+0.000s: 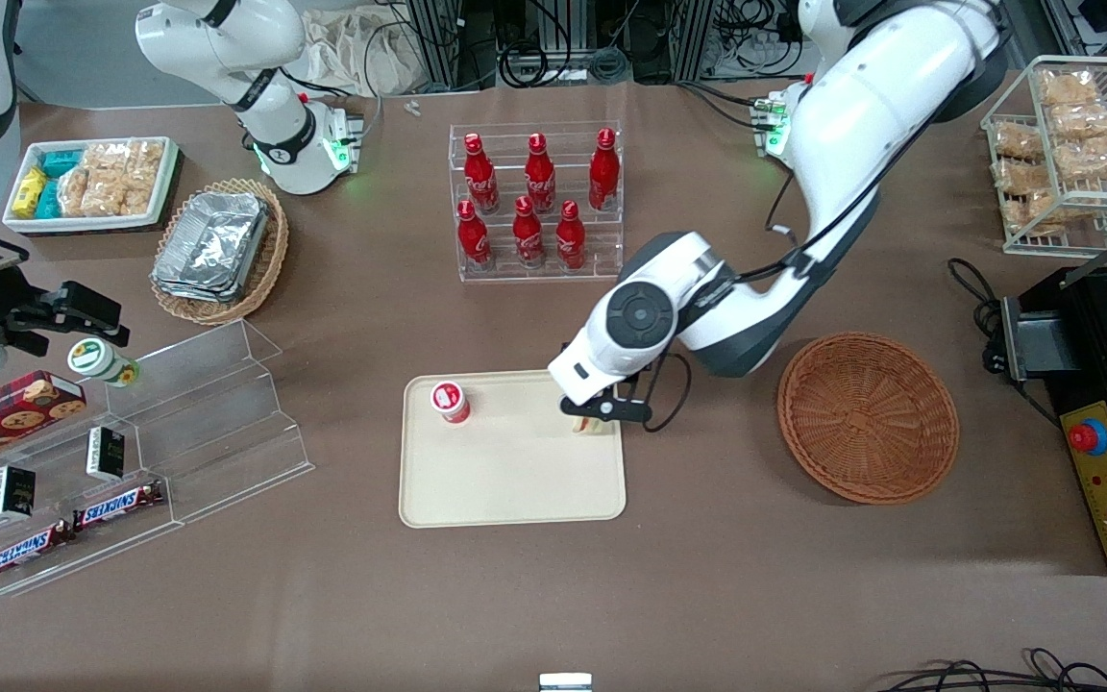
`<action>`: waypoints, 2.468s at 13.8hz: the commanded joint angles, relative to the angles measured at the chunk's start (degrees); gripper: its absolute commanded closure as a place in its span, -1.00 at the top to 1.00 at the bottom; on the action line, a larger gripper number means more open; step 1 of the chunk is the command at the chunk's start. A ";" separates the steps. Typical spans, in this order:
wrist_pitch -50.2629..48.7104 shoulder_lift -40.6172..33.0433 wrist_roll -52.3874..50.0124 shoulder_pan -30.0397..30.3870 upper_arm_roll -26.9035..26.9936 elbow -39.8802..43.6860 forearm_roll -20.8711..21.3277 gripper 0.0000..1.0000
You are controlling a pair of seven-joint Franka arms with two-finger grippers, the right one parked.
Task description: Place sandwich from basket to tray
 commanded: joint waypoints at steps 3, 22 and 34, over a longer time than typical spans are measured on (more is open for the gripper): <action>1.23 3.54 -3.83 -1.60 1.74 2.78 1.99 -1.00; 7.83 5.83 -3.66 -1.51 3.68 3.48 8.32 0.98; -3.33 -19.64 -1.39 -0.54 16.32 0.93 -4.93 0.99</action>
